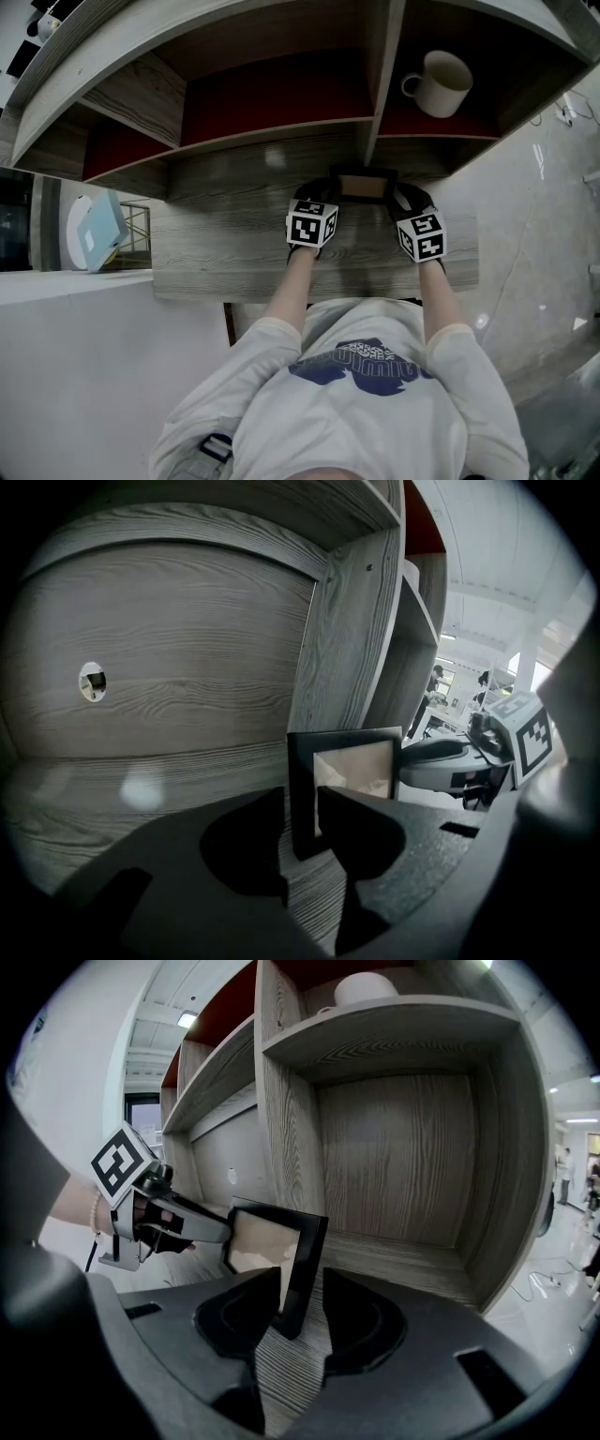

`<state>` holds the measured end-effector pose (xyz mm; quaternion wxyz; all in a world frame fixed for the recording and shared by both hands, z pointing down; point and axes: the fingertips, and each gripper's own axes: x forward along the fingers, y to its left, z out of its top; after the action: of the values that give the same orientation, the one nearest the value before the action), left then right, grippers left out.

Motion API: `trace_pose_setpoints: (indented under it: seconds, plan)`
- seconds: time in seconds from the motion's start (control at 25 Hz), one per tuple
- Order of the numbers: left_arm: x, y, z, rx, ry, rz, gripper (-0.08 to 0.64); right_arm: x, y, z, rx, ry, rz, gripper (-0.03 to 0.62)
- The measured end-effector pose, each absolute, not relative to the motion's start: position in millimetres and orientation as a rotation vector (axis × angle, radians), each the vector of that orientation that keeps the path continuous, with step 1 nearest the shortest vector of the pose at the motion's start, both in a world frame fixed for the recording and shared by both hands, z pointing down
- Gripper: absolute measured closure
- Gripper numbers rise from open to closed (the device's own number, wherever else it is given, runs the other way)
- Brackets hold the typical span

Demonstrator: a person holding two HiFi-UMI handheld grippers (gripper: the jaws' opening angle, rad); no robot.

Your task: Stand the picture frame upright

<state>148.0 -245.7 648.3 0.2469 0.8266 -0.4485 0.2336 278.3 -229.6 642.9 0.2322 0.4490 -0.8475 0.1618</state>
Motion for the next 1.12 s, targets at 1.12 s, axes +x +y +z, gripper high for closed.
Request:
trace_pose_setpoints:
  seconds: [1.12]
  plan:
    - [105.9,-203.8,551.3,2.284,-1.267,0.555,0.459,278.2,-183.9,522.1,1.550,-2.344,0.339,0.428]
